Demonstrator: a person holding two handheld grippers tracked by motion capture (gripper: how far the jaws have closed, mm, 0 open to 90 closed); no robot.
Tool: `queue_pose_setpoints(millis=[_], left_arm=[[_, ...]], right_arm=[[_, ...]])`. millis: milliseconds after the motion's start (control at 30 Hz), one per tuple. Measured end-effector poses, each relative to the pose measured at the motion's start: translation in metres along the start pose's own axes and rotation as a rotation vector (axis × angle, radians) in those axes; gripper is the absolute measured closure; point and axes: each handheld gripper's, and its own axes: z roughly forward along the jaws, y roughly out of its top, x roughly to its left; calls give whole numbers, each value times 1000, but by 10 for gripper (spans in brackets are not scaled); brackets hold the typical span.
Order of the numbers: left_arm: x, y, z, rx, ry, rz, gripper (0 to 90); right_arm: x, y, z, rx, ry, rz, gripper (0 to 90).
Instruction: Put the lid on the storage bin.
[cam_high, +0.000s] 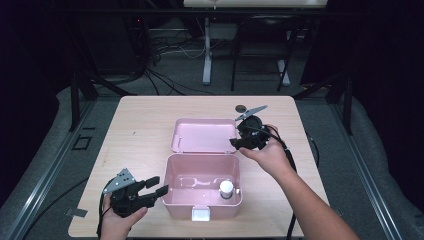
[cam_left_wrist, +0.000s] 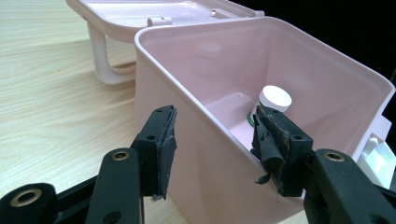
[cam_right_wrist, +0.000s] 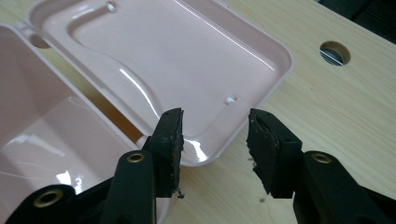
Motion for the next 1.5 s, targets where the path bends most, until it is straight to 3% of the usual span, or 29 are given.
queue_pose_setpoints(millis=[300,467,733,1133,1500], left_arm=[[-2,2,2,7,-16,28,504],[-2,1,3,14,-19,21,509],[-6,0,5,29,-20,37,529],[-7,0,5,26,-9,45,540],[-7,-1,4,24,-14,42,542]], right_arm=[[-7,2,11,-43,-3,86,575],[-11,2,17,-30,-6,121,573],[-21,3,31,-54,-15,221,585],[-25,8,52,-59,-77,273,603],[-36,11,70,-31,-100,369,680]])
